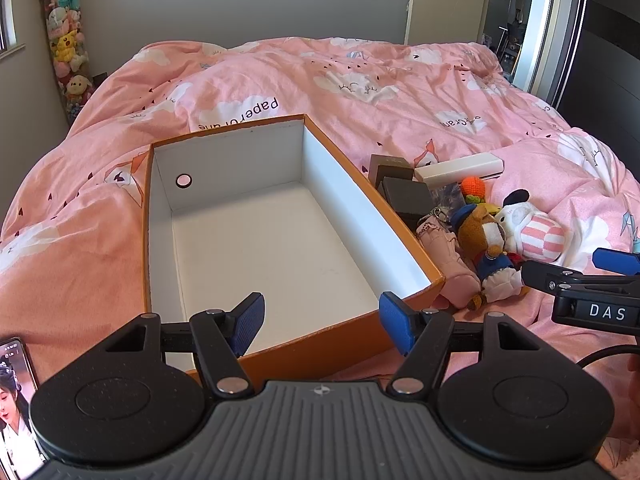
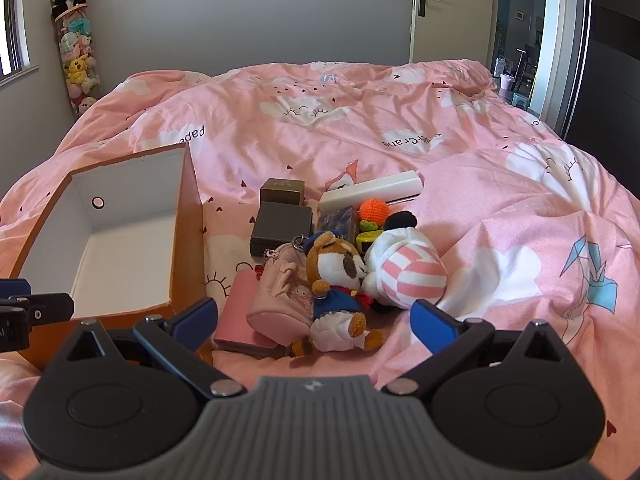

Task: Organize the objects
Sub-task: 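Move the right tool toward the striped penguin plush beside the box, then grasp the penguin plush with the right tool while the left tool grasps the bear plush, then carry both plushes over the open box and lower them inside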

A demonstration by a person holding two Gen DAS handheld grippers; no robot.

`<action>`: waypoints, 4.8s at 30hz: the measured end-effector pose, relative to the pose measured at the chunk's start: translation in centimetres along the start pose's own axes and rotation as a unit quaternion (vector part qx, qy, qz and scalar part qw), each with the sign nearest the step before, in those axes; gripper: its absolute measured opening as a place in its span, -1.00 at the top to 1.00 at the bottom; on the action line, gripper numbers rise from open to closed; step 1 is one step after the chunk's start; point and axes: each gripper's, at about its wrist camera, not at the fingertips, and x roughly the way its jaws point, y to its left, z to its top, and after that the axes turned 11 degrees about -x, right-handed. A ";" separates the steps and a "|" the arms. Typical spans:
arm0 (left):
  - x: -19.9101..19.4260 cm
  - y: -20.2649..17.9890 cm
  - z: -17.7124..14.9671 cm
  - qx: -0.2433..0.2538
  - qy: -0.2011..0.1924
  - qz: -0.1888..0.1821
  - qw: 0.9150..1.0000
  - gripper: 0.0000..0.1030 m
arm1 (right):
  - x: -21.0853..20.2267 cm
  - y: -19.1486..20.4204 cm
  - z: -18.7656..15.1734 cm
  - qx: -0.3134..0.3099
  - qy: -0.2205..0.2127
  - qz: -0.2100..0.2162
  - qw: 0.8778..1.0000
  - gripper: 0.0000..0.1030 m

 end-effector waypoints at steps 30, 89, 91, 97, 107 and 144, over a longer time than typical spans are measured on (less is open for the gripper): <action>0.4 -0.4 0.1 0.017 0.008 -0.027 0.999 -0.46 | 0.9 -0.9 -0.1 0.028 0.024 0.021 0.999 -0.98; 12.2 -13.0 5.1 -0.057 0.137 -0.191 0.970 0.33 | 7.6 -11.2 5.5 -0.013 0.085 0.020 0.996 -0.17; 10.4 -12.1 5.9 -0.069 0.112 -0.200 0.971 0.33 | 6.4 -10.7 6.2 -0.019 0.070 0.013 0.997 -0.17; 6.1 -8.8 8.2 -0.088 0.060 -0.196 0.975 0.33 | 3.5 -7.6 8.4 -0.039 0.020 0.042 0.998 -0.17; 2.5 0.1 10.2 -0.153 0.032 -0.152 0.976 0.33 | 2.0 0.4 12.2 -0.079 -0.055 0.120 0.988 -0.17; 12.1 6.9 5.0 -0.169 0.227 -0.054 0.958 0.33 | 11.5 13.5 6.2 -0.302 0.076 0.180 0.933 -0.20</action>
